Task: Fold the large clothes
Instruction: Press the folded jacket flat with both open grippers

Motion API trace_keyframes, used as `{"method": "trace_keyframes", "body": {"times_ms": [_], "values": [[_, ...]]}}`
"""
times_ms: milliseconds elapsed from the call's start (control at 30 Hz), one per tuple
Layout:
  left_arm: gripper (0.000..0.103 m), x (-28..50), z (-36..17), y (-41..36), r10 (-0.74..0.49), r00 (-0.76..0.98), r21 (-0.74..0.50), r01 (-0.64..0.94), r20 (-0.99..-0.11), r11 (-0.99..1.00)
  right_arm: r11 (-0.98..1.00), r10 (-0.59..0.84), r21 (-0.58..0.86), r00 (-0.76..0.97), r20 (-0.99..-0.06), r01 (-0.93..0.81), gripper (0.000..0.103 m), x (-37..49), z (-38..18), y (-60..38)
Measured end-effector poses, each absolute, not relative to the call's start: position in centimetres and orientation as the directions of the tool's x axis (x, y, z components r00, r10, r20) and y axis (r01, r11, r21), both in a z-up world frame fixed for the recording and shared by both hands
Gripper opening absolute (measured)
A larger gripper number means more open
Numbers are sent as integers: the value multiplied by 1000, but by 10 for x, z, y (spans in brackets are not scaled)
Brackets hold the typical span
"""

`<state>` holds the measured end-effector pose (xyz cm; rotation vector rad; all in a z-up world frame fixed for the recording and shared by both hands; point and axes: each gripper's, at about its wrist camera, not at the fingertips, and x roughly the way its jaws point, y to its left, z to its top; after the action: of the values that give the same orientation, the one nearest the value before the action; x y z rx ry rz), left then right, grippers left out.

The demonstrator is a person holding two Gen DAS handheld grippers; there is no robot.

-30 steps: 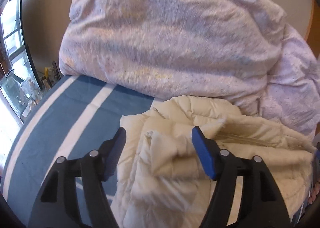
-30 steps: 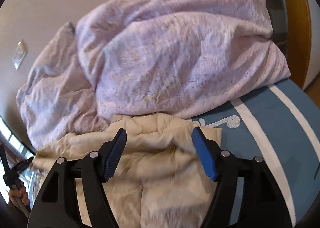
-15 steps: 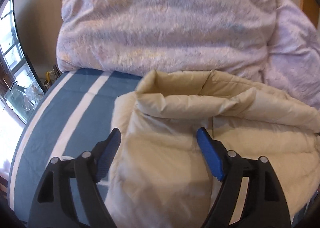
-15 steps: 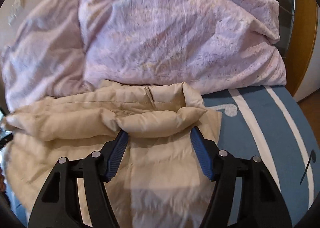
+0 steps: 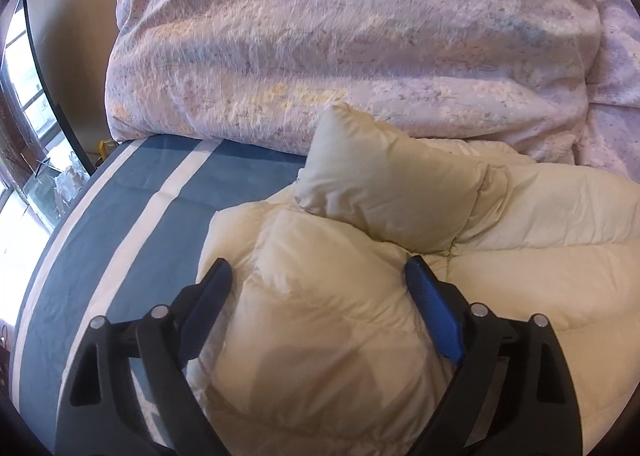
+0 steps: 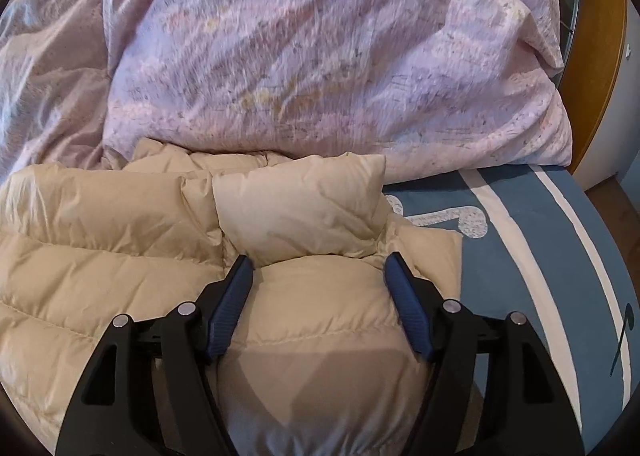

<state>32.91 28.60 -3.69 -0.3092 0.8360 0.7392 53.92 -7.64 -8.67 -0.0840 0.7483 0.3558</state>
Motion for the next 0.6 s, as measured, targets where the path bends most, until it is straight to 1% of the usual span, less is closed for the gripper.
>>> {"method": "trace_keyframes", "body": {"times_ms": [267,367,600], "values": [[101,340,-49,300,452,438,-6,-723,-777,691,942,252,24,658,-710,-335,77,554,-96,-66],[101,340,-54,306,421,445,-40,-724,-791,689,941,255,32,645,-721,-337,79,559,-100,-64],[101,339,-61,313,395,448,-64,-722,-802,689,938,275,62,625,-730,-340,81,569,-108,-71]]}}
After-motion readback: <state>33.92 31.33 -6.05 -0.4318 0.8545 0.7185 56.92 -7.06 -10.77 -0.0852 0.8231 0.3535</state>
